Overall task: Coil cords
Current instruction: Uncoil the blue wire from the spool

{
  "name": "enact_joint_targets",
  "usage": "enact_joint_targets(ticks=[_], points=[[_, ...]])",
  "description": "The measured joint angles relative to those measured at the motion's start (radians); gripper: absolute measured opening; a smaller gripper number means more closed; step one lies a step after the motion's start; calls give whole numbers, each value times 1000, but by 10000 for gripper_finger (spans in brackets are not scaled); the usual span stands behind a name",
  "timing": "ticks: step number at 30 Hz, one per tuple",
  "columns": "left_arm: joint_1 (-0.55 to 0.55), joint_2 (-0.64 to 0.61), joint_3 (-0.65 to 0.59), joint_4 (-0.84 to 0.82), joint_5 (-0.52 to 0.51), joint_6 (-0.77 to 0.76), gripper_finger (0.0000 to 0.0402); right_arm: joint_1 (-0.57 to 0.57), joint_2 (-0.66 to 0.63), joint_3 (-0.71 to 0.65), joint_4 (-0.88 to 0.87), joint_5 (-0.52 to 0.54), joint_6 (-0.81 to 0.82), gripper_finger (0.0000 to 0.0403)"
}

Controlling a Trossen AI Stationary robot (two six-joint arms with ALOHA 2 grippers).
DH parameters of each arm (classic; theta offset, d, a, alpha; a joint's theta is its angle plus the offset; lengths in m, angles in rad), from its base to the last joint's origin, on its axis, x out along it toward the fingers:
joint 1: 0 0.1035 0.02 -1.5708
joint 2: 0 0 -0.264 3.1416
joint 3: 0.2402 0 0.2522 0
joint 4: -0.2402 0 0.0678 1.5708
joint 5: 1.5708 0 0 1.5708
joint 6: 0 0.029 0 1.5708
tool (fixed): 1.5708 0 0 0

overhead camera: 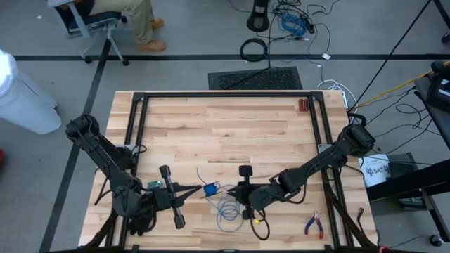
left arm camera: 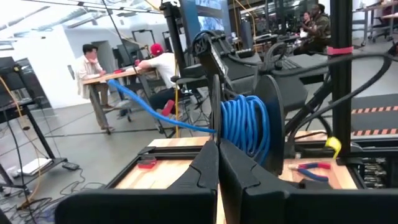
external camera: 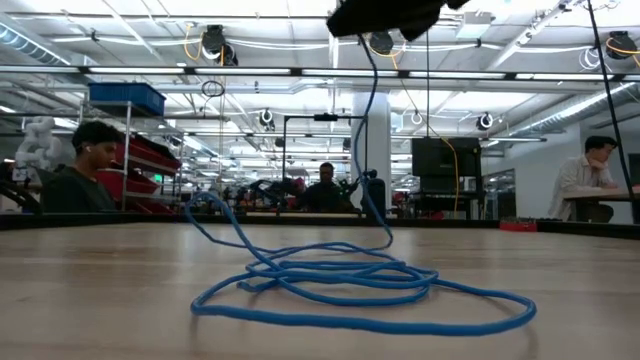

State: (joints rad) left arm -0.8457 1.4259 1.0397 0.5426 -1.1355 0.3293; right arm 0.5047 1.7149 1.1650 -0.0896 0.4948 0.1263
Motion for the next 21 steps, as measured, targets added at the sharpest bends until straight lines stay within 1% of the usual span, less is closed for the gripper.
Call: enact_joint_targets(ticks=[2,4,7,9,15,19,21], points=[[-9,-1,0,-1,0,13,2,0,-3,0,-48,-5,26,24],[-15,-4,0,-1,-3,20,2,0,-12,0,-87,-41,57,31],[-21,-5,0,0,-20,25,2,4,-41,0,-108,-88,93,45],[-21,-5,0,-2,-21,27,2,14,-69,0,-118,-101,105,56],[-21,-5,0,-1,-26,27,2,59,-148,0,-134,-104,117,94],[-21,-5,0,-1,-27,25,2,92,-160,0,-135,-104,121,116],[-21,-5,0,-1,-27,24,2,101,-160,0,-113,-80,106,124]])
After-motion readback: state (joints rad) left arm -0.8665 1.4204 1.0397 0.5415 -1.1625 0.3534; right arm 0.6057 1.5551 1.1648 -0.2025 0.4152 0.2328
